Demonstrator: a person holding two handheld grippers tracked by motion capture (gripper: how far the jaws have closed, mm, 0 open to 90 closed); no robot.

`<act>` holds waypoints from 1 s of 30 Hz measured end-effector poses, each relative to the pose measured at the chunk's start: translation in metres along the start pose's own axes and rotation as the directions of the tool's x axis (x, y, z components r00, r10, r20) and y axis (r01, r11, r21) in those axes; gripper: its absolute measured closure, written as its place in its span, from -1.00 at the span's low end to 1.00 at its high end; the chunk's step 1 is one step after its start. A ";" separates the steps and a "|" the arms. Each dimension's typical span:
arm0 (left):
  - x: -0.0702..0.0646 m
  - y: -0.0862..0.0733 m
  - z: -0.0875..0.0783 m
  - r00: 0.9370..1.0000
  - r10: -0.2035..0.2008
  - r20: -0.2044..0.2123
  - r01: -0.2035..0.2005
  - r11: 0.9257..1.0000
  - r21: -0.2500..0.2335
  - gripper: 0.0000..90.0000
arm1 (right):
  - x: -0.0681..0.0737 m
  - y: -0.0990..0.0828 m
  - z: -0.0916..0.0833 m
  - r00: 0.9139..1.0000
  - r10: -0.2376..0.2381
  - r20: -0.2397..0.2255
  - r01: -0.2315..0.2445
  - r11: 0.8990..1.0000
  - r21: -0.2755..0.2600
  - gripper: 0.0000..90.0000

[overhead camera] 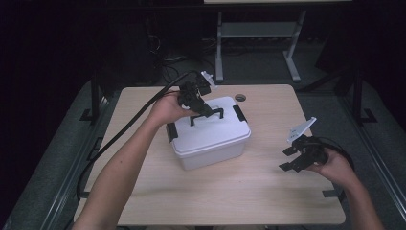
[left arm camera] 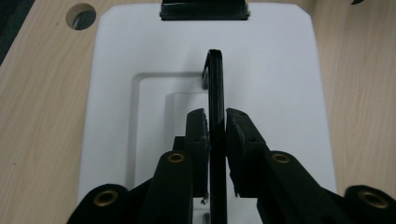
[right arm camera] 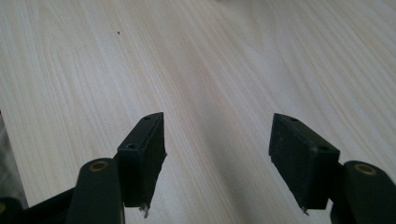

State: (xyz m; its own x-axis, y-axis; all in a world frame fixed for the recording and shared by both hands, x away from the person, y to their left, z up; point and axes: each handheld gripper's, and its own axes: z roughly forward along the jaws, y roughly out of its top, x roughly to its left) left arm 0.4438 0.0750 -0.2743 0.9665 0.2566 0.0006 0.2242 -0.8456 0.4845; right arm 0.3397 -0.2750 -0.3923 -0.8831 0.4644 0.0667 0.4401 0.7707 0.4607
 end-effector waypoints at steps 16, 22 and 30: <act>-0.013 -0.021 -0.020 0.999 0.009 0.037 -0.007 0.998 -0.057 0.40 | 0.003 0.008 0.001 1.000 -0.005 0.003 0.005 1.000 0.014 -0.21; -0.014 -0.026 -0.027 1.000 0.008 0.026 -0.007 0.998 -0.067 0.33 | 0.005 0.012 -0.001 1.000 -0.009 0.011 0.009 1.000 0.017 -0.21; -0.014 -0.034 -0.032 1.000 -0.005 0.006 0.005 0.996 -0.094 0.28 | 0.005 0.016 -0.001 1.000 -0.014 0.015 0.014 1.000 0.021 -0.22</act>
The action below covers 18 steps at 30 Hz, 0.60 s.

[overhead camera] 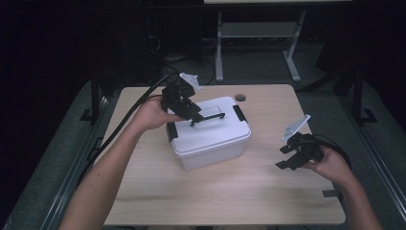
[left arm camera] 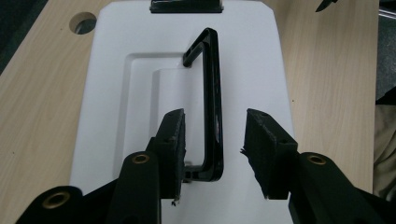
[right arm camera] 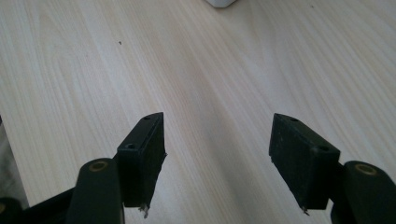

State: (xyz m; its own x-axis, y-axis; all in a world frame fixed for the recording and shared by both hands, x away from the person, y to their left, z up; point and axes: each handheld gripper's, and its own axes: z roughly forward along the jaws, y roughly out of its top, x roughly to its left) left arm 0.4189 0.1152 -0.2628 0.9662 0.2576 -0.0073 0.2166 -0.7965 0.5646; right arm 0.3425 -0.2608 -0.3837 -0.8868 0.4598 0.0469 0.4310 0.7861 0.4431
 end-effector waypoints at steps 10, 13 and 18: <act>0.001 -0.007 -0.006 1.000 -0.004 -0.012 0.004 1.000 -0.009 0.19 | -0.002 0.001 -0.001 1.000 0.008 0.007 -0.008 1.000 -0.006 -0.23; 0.002 -0.011 -0.010 1.000 -0.008 -0.013 0.008 1.000 -0.017 0.22 | -0.003 0.001 0.000 1.000 0.009 0.006 -0.009 1.000 -0.004 -0.23; 0.005 -0.018 -0.017 1.000 -0.015 -0.024 0.014 1.000 -0.021 0.21 | -0.004 0.004 0.001 1.000 0.012 0.006 -0.012 1.000 -0.003 -0.23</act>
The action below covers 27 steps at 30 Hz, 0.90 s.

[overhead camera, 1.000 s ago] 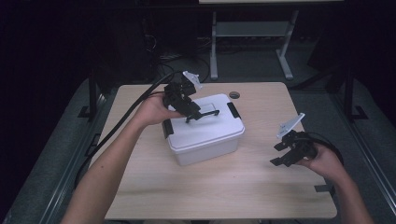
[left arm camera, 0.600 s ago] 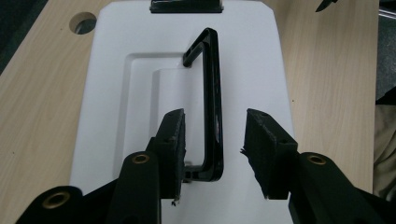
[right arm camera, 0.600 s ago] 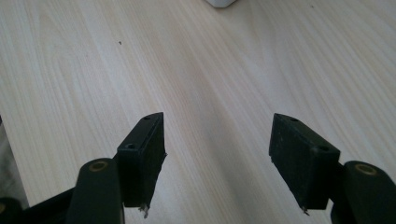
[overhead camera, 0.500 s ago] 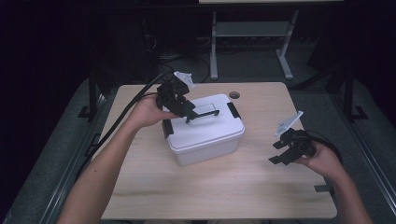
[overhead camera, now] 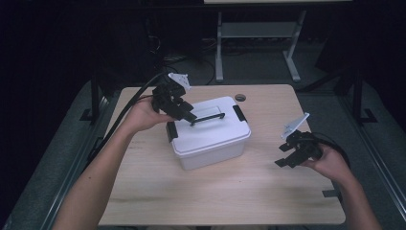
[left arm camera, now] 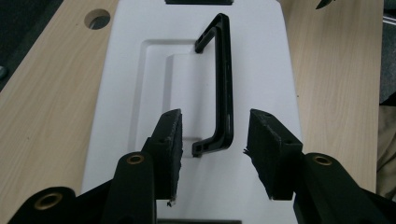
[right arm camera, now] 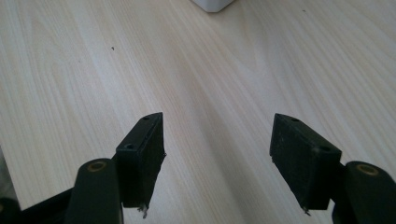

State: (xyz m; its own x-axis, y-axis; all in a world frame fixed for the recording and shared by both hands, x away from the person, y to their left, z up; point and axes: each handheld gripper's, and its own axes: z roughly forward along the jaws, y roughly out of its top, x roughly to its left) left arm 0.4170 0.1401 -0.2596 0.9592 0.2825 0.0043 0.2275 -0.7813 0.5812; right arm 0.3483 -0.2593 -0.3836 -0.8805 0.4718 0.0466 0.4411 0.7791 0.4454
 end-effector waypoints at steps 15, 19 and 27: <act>0.002 -0.012 -0.012 1.000 -0.014 -0.026 0.014 1.000 -0.011 0.17 | -0.001 0.001 0.001 1.000 0.005 -0.001 -0.005 1.000 0.006 -0.25; 0.003 -0.016 -0.017 0.999 -0.021 -0.032 0.021 1.000 -0.015 0.18 | 0.000 0.002 0.001 1.000 0.006 0.000 -0.006 1.000 0.010 -0.25; 0.004 -0.025 -0.024 0.998 -0.037 -0.045 0.036 0.999 -0.022 0.16 | -0.002 0.004 -0.001 1.000 0.006 0.002 -0.006 1.000 0.009 -0.25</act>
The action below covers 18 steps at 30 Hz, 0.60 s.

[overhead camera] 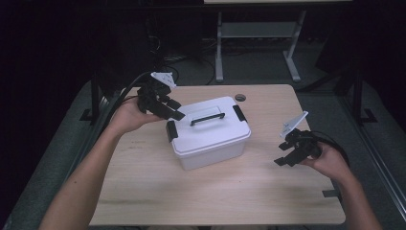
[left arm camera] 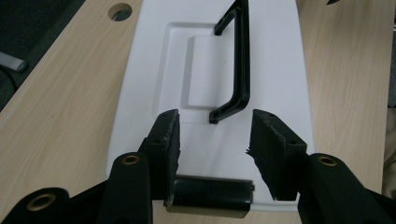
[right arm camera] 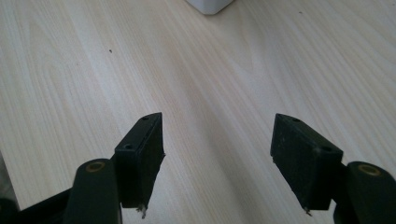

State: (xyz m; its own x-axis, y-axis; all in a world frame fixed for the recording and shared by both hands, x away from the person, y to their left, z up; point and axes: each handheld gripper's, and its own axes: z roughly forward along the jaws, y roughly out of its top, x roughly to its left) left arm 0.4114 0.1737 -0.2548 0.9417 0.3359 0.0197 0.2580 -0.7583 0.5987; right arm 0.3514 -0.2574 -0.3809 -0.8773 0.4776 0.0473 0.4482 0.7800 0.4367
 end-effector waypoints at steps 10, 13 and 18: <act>0.001 -0.019 -0.007 0.999 -0.032 -0.022 0.032 0.999 -0.007 0.06 | 0.000 0.001 0.002 1.000 -0.002 0.001 0.002 1.000 0.002 -0.25; 0.003 -0.025 -0.011 0.999 -0.038 -0.029 0.037 0.999 -0.017 0.06 | -0.001 0.002 0.002 1.000 -0.003 0.001 0.003 1.000 0.000 -0.25; 0.003 -0.033 -0.016 0.998 -0.050 -0.037 0.049 0.998 -0.031 0.05 | -0.001 0.003 0.001 1.000 -0.001 0.000 0.001 1.000 0.000 -0.25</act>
State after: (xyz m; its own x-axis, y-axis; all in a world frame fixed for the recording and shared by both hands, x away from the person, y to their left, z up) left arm 0.4026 0.2088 -0.2615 0.9189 0.3940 0.0193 0.2970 -0.7232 0.6235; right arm 0.3535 -0.2548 -0.3810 -0.8778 0.4768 0.0463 0.4470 0.7805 0.4371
